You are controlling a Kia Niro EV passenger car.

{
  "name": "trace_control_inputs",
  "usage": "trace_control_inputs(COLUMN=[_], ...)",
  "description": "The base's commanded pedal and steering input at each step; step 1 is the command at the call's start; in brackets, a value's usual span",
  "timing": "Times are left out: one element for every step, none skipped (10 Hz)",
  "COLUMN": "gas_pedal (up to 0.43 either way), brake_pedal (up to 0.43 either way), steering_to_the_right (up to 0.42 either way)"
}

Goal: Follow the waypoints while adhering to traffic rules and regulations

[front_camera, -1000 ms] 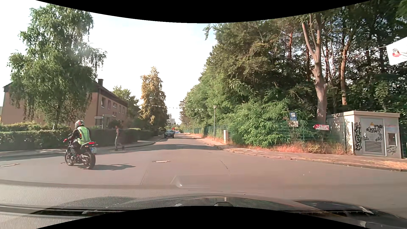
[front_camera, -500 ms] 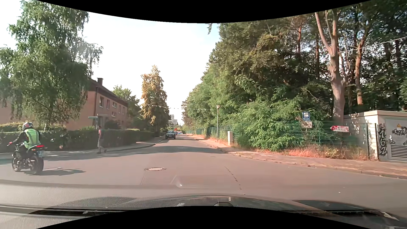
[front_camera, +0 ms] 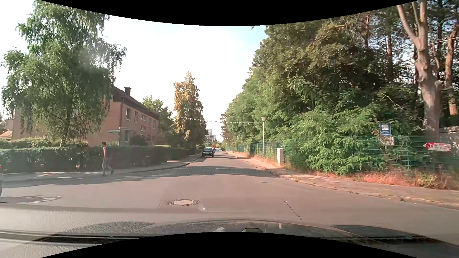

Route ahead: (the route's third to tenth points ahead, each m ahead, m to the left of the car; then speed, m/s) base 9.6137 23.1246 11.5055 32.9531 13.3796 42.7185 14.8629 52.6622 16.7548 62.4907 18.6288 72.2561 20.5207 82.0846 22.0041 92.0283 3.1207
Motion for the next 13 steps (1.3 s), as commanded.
trace_control_inputs(gas_pedal=[0.138, 0.138, 0.138, 0.15, 0.15, 0.157, 0.169, 0.177, 0.177, 0.177, 0.177, 0.177, 0.177], brake_pedal=[0.0, 0.0, 0.0, 0.0, 0.0, 0.0, 0.0, 0.0, 0.0, 0.0, 0.0, 0.0, 0.0], steering_to_the_right=[-0.393, -0.446, -0.481, -0.531, -0.581, -0.616, -0.654, -0.671, -0.671, -0.669, -0.666, -0.661, -0.651])
